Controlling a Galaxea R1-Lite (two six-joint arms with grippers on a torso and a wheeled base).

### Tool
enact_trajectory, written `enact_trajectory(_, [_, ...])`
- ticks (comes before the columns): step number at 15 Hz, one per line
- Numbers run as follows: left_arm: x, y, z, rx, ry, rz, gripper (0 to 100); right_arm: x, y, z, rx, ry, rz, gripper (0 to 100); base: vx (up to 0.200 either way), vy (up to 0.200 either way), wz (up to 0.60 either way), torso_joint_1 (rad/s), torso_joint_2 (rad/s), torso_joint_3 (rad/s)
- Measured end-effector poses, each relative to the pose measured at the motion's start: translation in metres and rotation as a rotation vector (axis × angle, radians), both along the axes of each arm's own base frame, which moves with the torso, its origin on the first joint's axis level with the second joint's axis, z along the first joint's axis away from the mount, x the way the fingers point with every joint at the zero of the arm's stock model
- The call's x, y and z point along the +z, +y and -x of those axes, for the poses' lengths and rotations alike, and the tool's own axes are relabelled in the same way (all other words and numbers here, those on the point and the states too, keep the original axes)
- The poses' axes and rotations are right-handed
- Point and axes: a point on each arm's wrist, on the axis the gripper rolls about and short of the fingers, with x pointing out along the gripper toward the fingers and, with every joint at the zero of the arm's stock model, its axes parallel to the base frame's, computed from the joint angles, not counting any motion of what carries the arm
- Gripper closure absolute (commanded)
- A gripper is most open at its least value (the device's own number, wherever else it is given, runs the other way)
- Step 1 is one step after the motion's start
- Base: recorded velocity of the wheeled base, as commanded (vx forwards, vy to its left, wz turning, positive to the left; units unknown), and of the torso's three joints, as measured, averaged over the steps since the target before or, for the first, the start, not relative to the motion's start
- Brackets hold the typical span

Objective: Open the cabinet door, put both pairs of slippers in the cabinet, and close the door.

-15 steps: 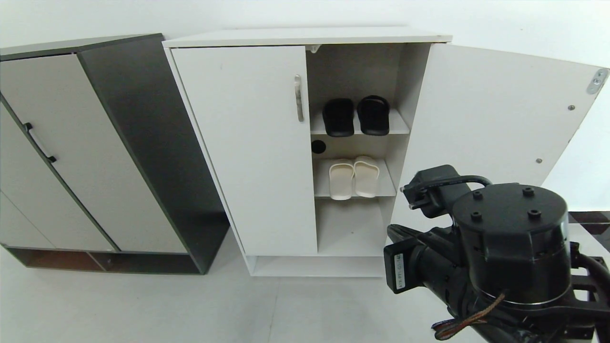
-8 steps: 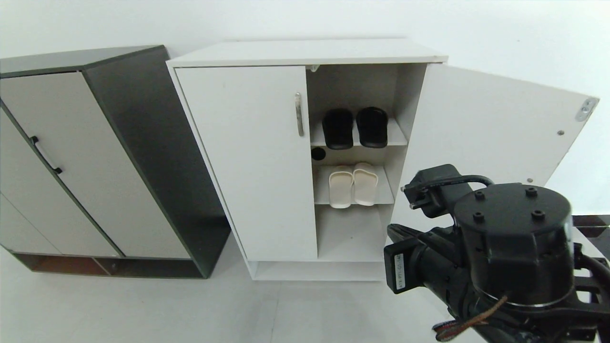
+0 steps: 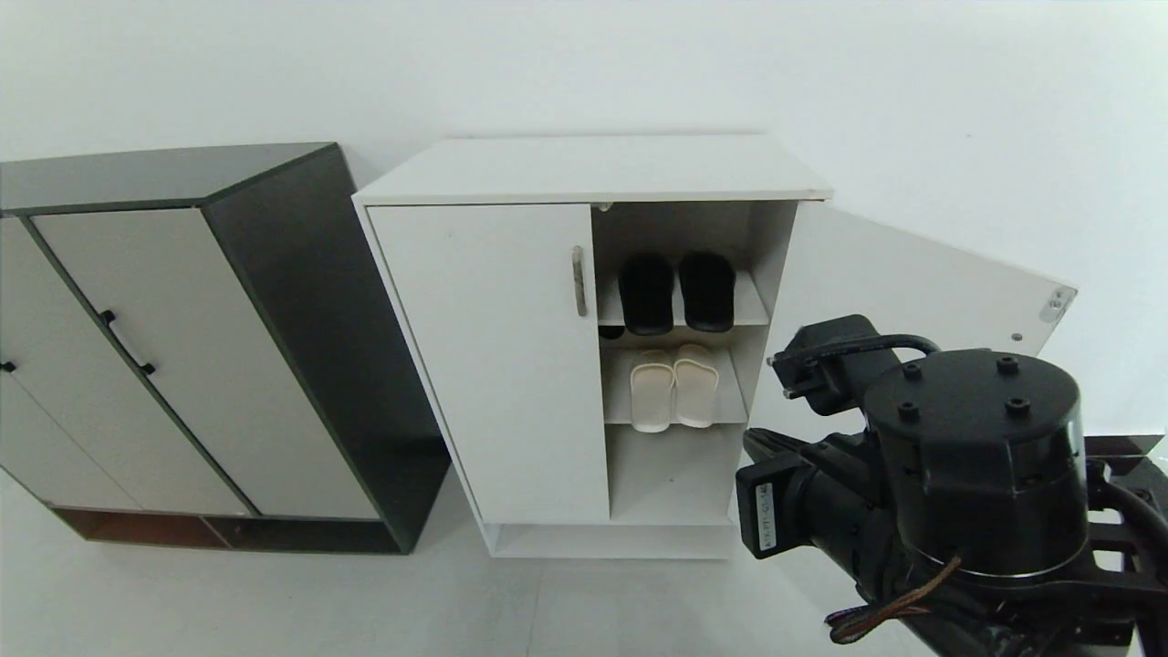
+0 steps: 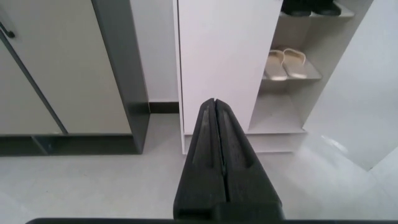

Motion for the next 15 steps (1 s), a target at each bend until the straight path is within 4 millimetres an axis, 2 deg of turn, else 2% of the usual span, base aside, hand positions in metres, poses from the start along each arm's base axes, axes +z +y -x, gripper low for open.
enact_trajectory(15, [0.0000, 0.0000, 0.0000, -0.002, 0.000, 0.000, 100, -0.0005, -0.0008, -0.0016, 0.001, 0.004, -0.001, 100, 0.000, 0.000, 0.00, 0.209, -0.52, -0.312])
